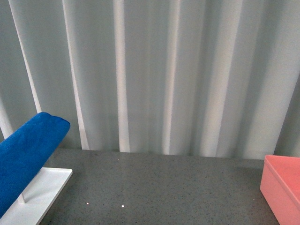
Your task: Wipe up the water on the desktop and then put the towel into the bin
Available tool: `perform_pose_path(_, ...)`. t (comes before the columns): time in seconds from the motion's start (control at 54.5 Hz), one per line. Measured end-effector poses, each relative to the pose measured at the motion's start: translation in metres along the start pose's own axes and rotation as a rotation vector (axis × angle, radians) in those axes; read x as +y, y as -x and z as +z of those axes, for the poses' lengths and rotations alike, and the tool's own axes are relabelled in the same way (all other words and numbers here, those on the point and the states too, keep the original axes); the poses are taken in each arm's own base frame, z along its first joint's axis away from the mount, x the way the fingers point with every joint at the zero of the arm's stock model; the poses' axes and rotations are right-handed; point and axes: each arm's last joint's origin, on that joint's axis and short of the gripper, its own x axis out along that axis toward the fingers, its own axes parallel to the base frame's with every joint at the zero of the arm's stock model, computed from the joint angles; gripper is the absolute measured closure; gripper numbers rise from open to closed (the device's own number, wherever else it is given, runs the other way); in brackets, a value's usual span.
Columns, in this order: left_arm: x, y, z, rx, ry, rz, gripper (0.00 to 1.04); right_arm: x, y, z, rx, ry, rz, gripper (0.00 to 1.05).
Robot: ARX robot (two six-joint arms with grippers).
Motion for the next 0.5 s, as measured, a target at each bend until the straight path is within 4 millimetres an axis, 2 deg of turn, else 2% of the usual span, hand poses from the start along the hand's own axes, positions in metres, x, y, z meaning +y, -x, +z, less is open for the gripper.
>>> perform_pose_path(0.055,0.0,-0.001,-0.002,0.099,0.036,0.054,0.07,0.0,0.0,0.0,0.0,0.0,0.0,0.07)
perform_pose_path(0.128,-0.003,-0.003,-0.007,0.371,0.12,0.126,0.07,0.0,0.0,0.0,-0.001,0.0,0.0,0.07)
perform_pose_path(0.165,-0.004,-0.006,-0.011,0.432,0.154,0.111,0.07,0.0,0.0,0.0,-0.001,0.0,0.0,0.07)
perform_pose_path(0.22,-0.004,-0.01,-0.009,0.443,0.175,0.096,0.07,0.0,0.0,0.0,0.0,0.0,0.0,0.07)
perform_pose_path(0.312,-0.001,-0.026,0.012,0.38,0.202,0.05,0.07,0.0,0.0,0.0,-0.001,0.0,0.0,0.07)
perform_pose_path(0.385,0.004,-0.048,0.032,0.342,0.198,0.023,0.07,0.0,0.0,0.0,-0.001,0.0,0.0,0.07)
perform_pose_path(0.495,0.016,-0.096,0.053,0.338,0.162,0.015,0.07,0.0,0.0,0.0,-0.001,0.0,0.0,0.07)
